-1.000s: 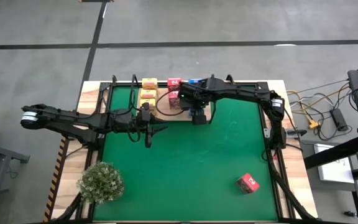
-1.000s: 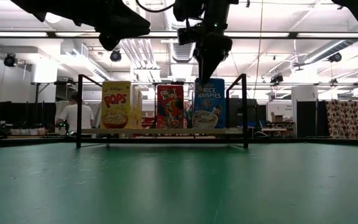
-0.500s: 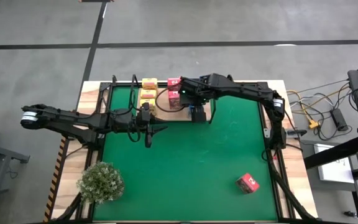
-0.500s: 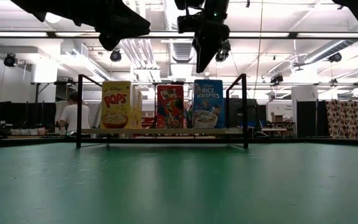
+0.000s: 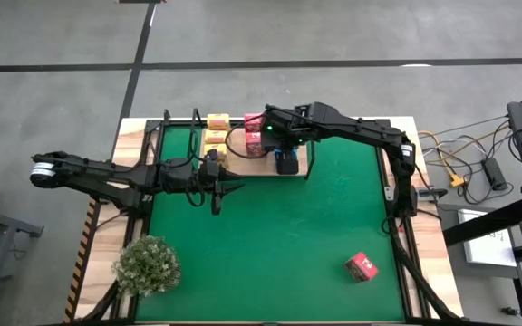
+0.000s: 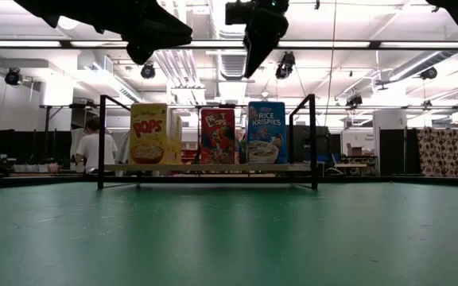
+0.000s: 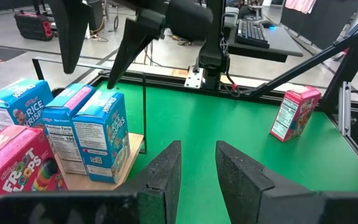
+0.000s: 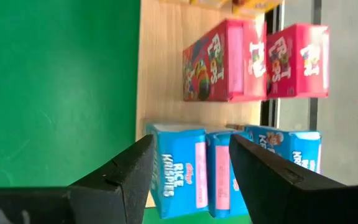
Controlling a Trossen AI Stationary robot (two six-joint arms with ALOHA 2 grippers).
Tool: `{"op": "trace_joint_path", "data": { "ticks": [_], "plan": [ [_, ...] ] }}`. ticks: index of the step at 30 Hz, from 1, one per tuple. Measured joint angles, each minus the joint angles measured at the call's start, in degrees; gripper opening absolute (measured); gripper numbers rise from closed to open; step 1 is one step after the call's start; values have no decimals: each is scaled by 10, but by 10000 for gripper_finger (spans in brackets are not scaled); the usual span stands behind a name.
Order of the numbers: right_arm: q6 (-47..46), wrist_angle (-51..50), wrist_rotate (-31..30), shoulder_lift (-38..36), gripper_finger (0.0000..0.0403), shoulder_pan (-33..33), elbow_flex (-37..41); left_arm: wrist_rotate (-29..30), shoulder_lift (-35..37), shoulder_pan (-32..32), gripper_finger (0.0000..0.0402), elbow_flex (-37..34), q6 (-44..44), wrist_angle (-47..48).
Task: Stack cereal on shelf
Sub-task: Put the blue cereal box on the shelf aligned with the other blue cereal boxes
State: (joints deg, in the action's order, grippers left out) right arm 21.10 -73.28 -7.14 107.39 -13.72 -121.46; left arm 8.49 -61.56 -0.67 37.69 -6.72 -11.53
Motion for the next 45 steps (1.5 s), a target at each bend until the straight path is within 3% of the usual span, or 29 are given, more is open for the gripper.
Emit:
{"op": "trace_joint_path", "data": {
  "ticks": [8,23,32,45],
  "plan": [
    [-21,15,73,0,152,9,-8,0,0,0,84,0,-7,0],
    [-36,45,71,0,44,28,67,0,0,0,84,0,-13,0],
    [-36,51,7,0,27,28,93,0,0,0,84,0,-11,0],
    [-36,53,6,0,27,27,122,0,0,0,84,0,-11,0]
  ]
}}
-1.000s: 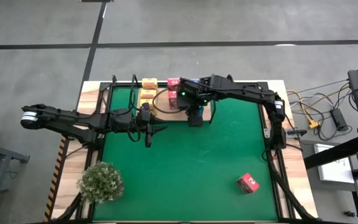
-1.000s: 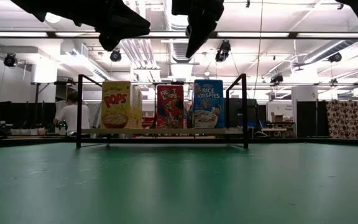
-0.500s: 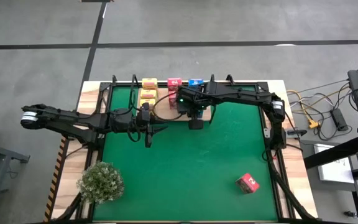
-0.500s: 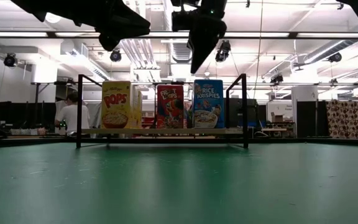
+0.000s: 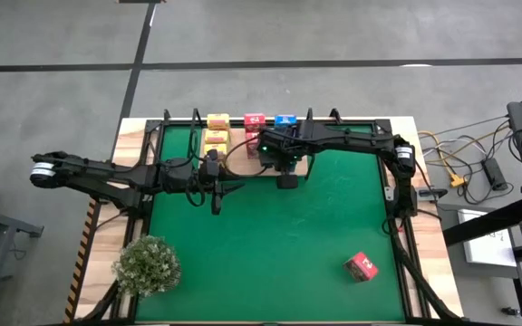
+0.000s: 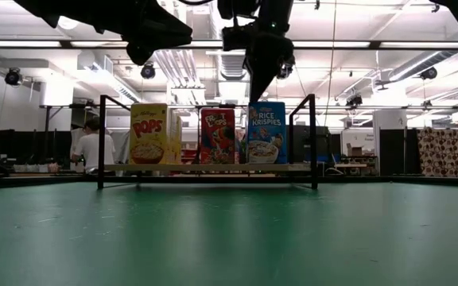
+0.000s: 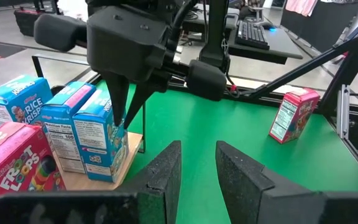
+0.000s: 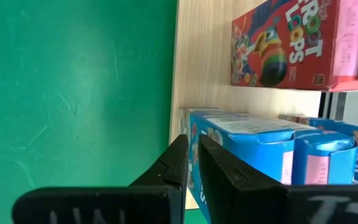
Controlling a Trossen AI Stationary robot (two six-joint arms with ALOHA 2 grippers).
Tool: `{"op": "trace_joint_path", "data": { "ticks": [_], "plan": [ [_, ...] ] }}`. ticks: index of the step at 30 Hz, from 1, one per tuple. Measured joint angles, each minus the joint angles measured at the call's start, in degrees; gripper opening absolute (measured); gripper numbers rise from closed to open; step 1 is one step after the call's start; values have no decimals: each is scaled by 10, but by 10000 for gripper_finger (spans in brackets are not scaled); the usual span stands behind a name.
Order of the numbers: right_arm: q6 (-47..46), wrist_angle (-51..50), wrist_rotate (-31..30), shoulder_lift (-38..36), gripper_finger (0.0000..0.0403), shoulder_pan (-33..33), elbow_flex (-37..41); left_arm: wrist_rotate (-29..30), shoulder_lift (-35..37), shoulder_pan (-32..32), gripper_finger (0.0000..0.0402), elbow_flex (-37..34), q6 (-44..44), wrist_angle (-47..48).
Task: Stack cereal on shelf
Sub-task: Put the blue cereal box on the shelf aligned with the other blue cereal boxes
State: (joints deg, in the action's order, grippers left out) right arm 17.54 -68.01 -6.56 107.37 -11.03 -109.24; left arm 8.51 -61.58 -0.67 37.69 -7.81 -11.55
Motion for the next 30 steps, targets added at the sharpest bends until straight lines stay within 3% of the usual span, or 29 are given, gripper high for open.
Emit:
{"op": "trace_joint_path", "data": {
  "ticks": [30],
  "plan": [
    [4,-1,0,0,27,-14,3,1,0,0,84,0,-2,0]
  ]
}}
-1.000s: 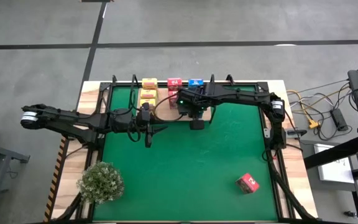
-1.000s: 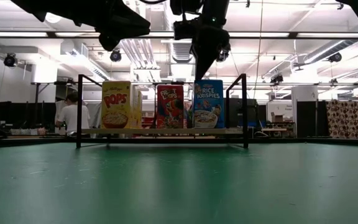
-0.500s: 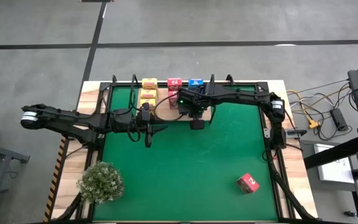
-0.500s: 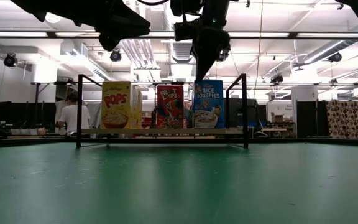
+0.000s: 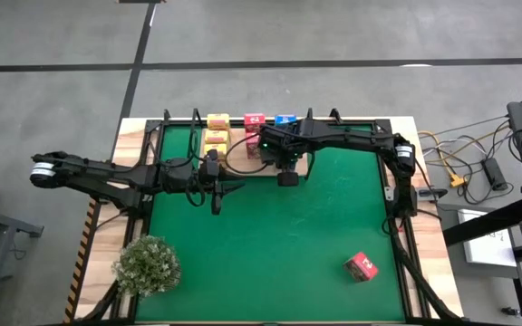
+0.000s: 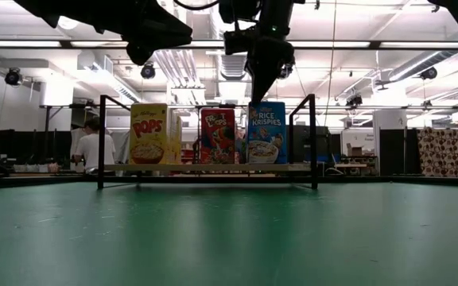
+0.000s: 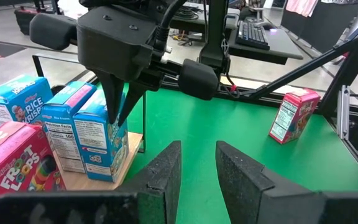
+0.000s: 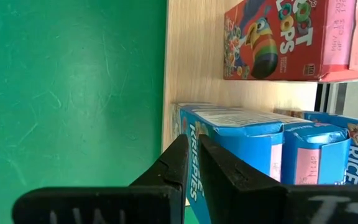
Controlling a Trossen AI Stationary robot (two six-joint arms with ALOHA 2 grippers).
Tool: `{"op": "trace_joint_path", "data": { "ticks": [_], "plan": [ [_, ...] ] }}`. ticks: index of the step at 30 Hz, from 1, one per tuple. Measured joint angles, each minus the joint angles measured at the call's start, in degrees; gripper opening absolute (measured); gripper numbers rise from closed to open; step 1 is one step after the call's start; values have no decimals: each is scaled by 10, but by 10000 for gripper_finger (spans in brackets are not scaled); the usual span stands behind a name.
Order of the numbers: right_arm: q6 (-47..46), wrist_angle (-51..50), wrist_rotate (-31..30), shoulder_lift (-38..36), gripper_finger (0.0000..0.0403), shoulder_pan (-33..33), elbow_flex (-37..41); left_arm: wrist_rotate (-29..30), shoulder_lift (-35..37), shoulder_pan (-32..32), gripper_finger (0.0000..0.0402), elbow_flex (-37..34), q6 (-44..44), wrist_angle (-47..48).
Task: Stack cereal on shelf
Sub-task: Put the blue cereal box on the shelf aligned with the other blue cereal boxes
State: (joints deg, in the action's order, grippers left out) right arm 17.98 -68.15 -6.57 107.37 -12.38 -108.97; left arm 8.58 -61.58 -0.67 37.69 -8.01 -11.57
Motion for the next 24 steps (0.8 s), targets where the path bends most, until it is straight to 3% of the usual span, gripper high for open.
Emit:
{"op": "trace_joint_path", "data": {
  "ticks": [20,24],
  "plan": [
    [-1,-14,10,-22,27,21,-39,0,-1,0,84,0,0,-2],
    [-7,-15,28,-53,27,21,-28,0,-23,0,84,0,0,-47]
  ]
}}
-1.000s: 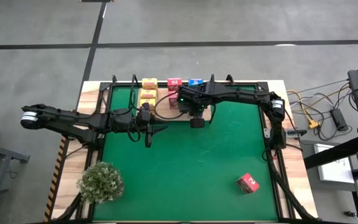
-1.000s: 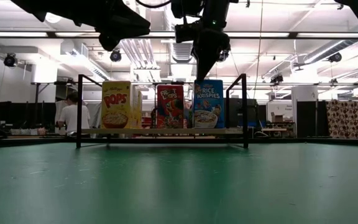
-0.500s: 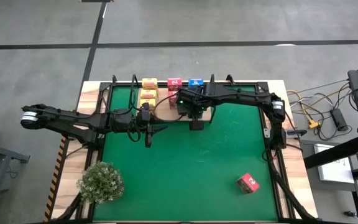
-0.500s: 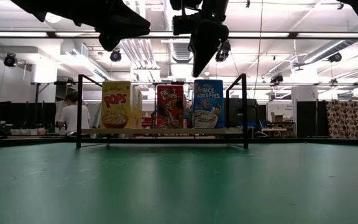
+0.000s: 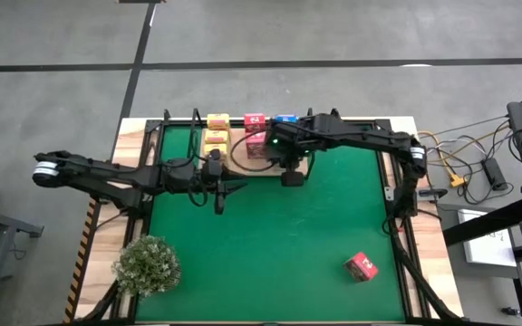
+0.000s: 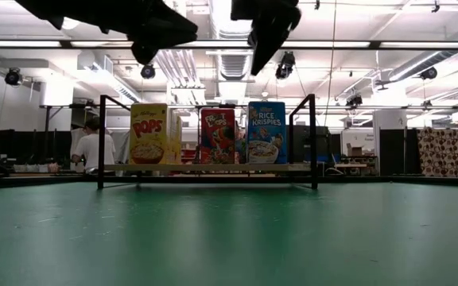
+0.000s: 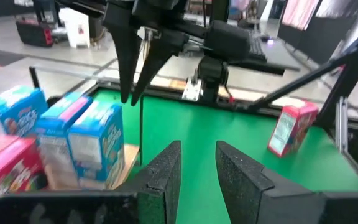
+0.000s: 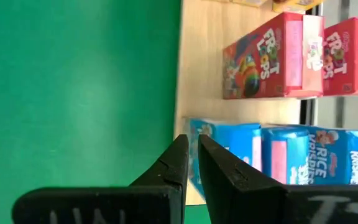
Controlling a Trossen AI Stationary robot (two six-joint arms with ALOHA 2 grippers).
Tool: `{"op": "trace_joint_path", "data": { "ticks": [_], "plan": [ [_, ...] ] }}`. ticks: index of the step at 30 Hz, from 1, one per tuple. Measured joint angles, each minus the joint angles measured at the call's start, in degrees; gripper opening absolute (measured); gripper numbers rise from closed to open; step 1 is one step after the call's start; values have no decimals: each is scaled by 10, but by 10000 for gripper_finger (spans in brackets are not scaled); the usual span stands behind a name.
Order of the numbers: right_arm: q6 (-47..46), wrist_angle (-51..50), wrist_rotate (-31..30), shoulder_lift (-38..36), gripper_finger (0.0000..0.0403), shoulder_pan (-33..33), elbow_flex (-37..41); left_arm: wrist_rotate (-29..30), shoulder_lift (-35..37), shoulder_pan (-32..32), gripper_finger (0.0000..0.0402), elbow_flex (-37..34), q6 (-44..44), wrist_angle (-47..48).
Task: Stack cereal on shelf
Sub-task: Put the blue cereal box on the shelf aligned with the other blue cereal boxes
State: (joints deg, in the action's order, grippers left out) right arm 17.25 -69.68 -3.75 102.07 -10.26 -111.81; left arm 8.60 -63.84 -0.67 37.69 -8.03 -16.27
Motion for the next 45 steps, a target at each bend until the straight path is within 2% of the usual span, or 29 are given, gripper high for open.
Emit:
{"op": "trace_joint_path", "data": {
  "ticks": [6,16,19,22,25,32,36,40,45],
  "plan": [
    [-12,62,25,-64,27,0,69,-1,-67,0,84,2,24,-89],
    [-24,215,20,-154,27,0,221,0,-160,15,84,78,105,-77],
    [-33,229,-7,-170,27,-1,251,4,-174,28,84,91,118,-60],
    [-45,235,-38,-180,27,-3,271,14,-181,39,84,94,127,-57],
    [-48,237,-43,-185,27,-3,287,16,-183,49,76,94,141,-58],
    [-53,244,-70,-184,27,-5,303,16,-214,74,8,94,159,-64],
    [-53,252,-70,-184,27,-16,309,23,-255,79,5,95,161,-89],
    [-53,251,-76,-184,27,-33,318,70,-279,85,1,95,162,-96],
    [-53,250,-85,-184,27,-54,330,74,-303,91,0,95,161,-121]
  ]
}}
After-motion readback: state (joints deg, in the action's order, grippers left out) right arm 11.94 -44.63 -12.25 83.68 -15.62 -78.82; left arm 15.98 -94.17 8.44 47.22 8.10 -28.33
